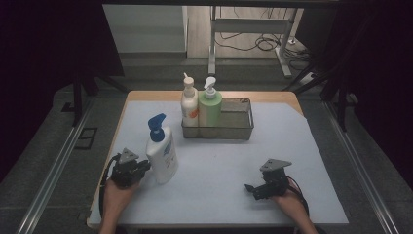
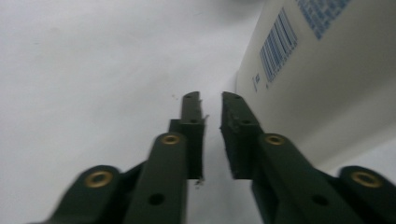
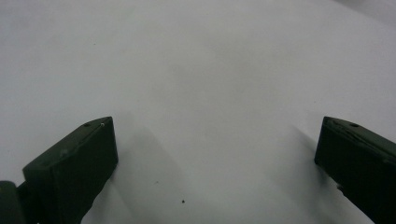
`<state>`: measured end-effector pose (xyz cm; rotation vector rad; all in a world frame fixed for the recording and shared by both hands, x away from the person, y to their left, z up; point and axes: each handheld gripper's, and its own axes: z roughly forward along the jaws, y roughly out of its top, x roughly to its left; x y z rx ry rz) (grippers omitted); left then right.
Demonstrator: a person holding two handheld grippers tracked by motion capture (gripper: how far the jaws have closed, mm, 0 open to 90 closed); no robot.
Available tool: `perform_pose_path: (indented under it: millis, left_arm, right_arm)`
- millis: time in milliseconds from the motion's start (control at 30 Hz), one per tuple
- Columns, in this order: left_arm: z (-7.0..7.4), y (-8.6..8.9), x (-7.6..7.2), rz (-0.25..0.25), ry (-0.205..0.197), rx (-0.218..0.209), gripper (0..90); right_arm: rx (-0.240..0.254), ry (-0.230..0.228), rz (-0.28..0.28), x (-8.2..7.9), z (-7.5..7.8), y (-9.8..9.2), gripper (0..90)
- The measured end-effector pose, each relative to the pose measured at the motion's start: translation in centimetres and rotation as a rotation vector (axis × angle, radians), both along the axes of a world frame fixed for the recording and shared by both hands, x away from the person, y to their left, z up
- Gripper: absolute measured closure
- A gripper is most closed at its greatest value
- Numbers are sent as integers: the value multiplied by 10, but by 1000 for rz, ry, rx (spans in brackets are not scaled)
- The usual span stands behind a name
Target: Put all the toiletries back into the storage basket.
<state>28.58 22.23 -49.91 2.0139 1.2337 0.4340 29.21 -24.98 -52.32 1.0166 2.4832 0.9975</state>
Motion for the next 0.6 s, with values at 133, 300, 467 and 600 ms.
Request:
perform_pose_path:
  millis: [133, 300, 467, 600]
  left_arm:
    - [-5, -5, 7, -27, 23, -15, 865]
    - [-8, -12, 10, -44, 36, -24, 891]
    - [-9, -11, 11, -40, 44, -44, 892]
    - [-10, -12, 11, -33, 44, -39, 893]
  right_arm:
    - [0, 1, 1, 0, 0, 0, 0]
    - [1, 1, 1, 0, 0, 0, 0]
    - [0, 0, 1, 0, 0, 0, 0]
    - [-1, 1, 0, 0, 0, 0, 0]
